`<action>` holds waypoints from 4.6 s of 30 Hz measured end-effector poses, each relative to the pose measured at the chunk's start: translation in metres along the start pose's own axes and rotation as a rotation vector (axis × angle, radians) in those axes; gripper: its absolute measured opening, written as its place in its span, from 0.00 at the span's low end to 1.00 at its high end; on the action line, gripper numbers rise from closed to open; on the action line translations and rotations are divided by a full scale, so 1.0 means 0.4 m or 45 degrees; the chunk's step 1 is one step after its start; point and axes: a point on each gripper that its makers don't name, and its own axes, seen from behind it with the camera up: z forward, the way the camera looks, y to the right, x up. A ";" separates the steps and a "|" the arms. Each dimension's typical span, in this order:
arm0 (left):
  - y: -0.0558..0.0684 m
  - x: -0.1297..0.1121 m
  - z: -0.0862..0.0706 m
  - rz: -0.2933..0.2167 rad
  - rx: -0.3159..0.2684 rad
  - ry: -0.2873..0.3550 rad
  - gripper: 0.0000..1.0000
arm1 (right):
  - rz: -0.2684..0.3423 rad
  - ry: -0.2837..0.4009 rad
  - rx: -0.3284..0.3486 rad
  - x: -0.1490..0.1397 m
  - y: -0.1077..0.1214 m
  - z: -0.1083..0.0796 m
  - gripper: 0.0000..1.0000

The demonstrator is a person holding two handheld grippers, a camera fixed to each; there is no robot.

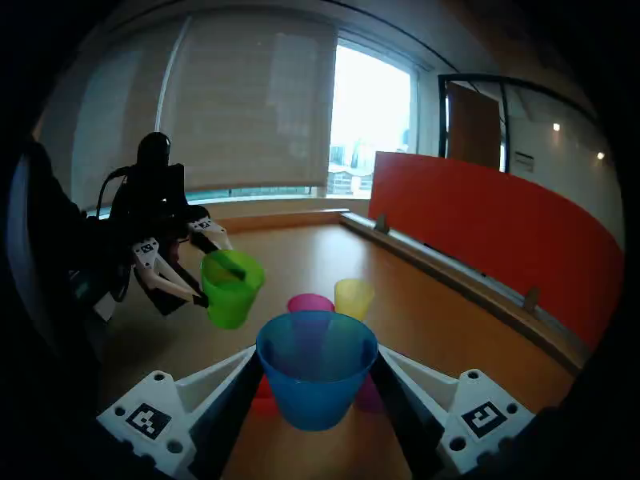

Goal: Pour water

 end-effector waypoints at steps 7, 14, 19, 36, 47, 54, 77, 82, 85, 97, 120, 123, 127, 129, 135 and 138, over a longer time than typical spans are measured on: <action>-0.002 -0.026 0.006 -0.001 -0.006 -0.035 0.79 | 0.007 -0.029 0.004 -0.029 -0.004 0.006 0.90; -0.003 -0.043 0.011 -0.001 -0.008 -0.058 0.79 | 0.009 -0.058 0.007 -0.056 -0.009 0.009 0.90; 0.000 -0.058 0.014 0.001 -0.015 -0.079 0.79 | 0.006 -0.089 0.010 -0.085 -0.009 0.011 0.90; 0.014 -0.088 0.027 0.014 -0.051 -0.154 0.79 | 0.014 -0.164 0.026 -0.159 -0.007 0.017 0.90; 0.022 -0.110 0.036 0.024 -0.080 -0.206 0.79 | 0.012 -0.182 0.028 -0.183 -0.005 0.020 0.90; 0.020 -0.125 0.035 0.012 -0.096 -0.243 0.79 | 0.019 -0.204 0.035 -0.207 -0.007 0.019 0.90; 0.027 -0.178 0.027 0.104 -0.159 -0.400 0.79 | -0.002 -0.298 0.070 -0.262 -0.012 0.027 0.90; 0.024 -0.189 0.031 0.112 -0.170 -0.419 0.79 | -0.007 -0.317 0.077 -0.274 -0.013 0.029 0.90; 0.022 -0.195 0.032 0.116 -0.176 -0.430 0.79 | -0.010 -0.327 0.080 -0.281 -0.014 0.031 0.90; 0.018 -0.220 0.030 0.116 -0.188 -0.470 0.79 | -0.009 -0.343 0.096 -0.295 -0.021 0.042 0.91; 0.014 -0.246 0.018 0.109 -0.192 -0.507 0.79 | 0.007 -0.363 0.103 -0.310 -0.029 0.029 0.91; 0.013 -0.251 0.011 0.104 -0.190 -0.514 0.79 | 0.012 -0.367 0.099 -0.314 -0.028 0.022 0.90; 0.013 -0.260 0.004 0.108 -0.189 -0.527 0.79 | 0.011 -0.372 0.096 -0.318 -0.030 0.015 0.90; 0.014 -0.261 0.002 0.112 -0.188 -0.530 0.79 | 0.010 -0.375 0.095 -0.320 -0.032 0.012 0.90; 0.013 -0.263 0.002 0.110 -0.190 -0.535 0.79 | 0.014 -0.389 0.089 -0.329 -0.033 0.009 0.91; 0.013 -0.263 0.002 0.110 -0.190 -0.537 0.79 | 0.018 -0.390 0.084 -0.330 -0.032 0.008 0.91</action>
